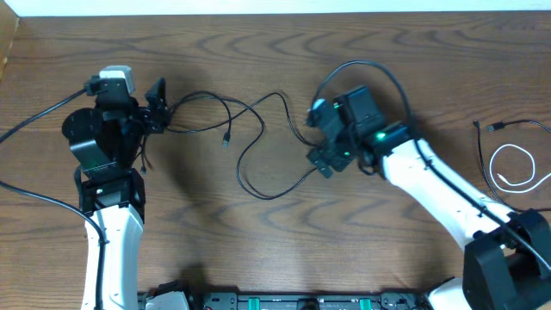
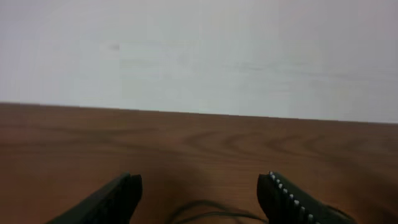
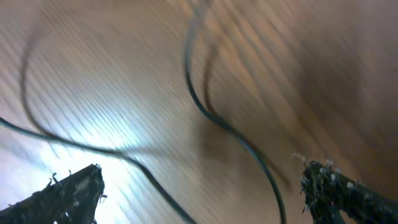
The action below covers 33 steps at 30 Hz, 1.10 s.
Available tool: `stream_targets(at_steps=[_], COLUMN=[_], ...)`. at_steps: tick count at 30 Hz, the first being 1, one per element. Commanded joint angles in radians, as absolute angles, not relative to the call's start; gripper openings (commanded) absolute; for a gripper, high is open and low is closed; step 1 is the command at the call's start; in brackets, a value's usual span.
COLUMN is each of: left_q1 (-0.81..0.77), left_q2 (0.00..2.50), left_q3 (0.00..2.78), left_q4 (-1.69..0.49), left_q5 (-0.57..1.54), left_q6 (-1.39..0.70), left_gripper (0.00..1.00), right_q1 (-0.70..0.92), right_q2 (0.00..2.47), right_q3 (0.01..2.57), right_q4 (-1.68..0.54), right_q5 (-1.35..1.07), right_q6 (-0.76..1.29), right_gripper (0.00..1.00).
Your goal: Untangle cables
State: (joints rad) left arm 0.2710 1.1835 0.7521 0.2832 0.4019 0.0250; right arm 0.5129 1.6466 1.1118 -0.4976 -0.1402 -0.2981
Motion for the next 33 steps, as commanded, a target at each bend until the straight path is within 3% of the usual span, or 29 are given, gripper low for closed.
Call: stream_targets(at_steps=[1,15,33], left_q1=[0.269,0.269,0.268], left_q2=[1.176,1.176,1.176], left_q3=[0.758,0.758,0.758], left_q4=[0.277,0.263,0.262], left_q5=[0.295,0.303,0.306], left_q6=[0.024,0.024,0.024], left_gripper=[0.65,0.65,0.65], right_q1=[0.551,0.645,0.689], right_q2=[1.695,1.978,2.071], right_q3=[1.118,1.122,1.166], right_q4=[-0.434,0.225,0.253], right_q5=[-0.130,-0.141,-0.141], right_q6=[-0.343,-0.280,-0.194], right_gripper=[0.99,0.99,0.99])
